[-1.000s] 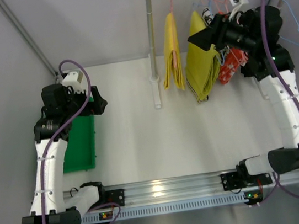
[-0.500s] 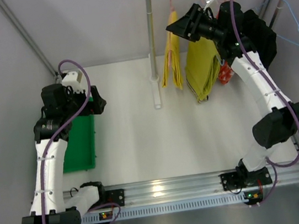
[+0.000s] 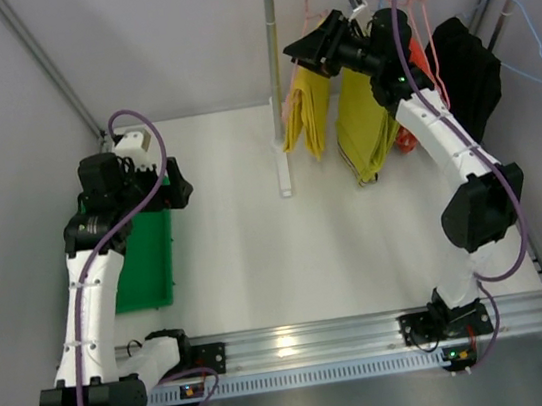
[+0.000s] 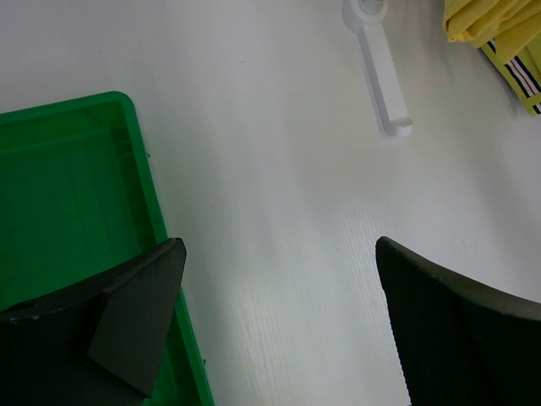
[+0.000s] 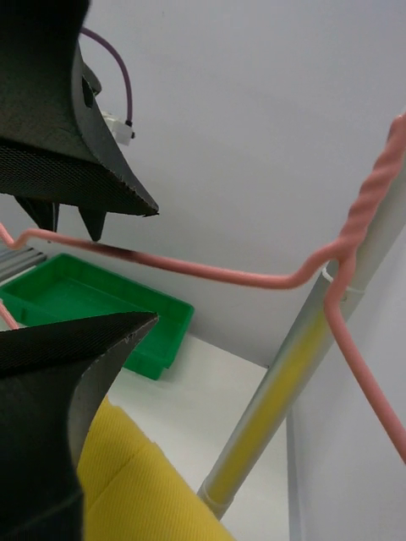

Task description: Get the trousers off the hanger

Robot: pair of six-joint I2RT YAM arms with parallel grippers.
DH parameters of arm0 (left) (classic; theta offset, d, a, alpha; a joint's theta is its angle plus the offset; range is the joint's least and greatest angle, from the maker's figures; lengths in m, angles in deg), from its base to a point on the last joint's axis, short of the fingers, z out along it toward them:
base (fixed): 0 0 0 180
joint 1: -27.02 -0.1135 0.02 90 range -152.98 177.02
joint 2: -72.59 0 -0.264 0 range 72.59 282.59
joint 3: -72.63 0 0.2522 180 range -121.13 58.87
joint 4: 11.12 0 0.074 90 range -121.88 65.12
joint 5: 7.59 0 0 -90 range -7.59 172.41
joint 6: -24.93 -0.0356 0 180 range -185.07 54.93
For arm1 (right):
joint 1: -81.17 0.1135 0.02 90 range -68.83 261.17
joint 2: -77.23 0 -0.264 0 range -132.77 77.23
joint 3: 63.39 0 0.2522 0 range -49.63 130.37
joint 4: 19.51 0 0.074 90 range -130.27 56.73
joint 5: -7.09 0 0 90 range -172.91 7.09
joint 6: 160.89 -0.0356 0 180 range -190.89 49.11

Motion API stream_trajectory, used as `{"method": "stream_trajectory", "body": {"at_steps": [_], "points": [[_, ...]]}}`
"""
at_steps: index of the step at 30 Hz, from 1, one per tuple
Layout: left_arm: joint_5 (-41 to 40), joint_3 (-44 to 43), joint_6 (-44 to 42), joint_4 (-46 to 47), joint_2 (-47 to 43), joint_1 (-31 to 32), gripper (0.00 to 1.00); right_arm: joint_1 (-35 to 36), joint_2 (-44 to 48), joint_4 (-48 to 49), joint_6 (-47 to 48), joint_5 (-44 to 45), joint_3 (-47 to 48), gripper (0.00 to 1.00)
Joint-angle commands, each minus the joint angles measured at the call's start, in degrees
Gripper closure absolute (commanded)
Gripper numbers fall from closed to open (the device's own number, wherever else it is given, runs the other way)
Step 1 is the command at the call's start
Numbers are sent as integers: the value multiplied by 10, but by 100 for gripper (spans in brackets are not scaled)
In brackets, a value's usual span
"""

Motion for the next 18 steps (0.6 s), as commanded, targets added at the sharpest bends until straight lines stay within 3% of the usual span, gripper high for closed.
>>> {"method": "stream_trajectory", "body": {"at_steps": [1,7,13,18], "points": [[3,5,0,18,3,-3,1,15,-11,77,-37,-1,33,52],[1,12,-2,19,0,-2,1,15,-26,91,-55,6,39,60],[4,14,-4,25,3,-2,1,21,-40,115,-97,16,38,62],[7,17,-3,25,4,-2,1,31,-53,167,-134,47,37,58]]}}
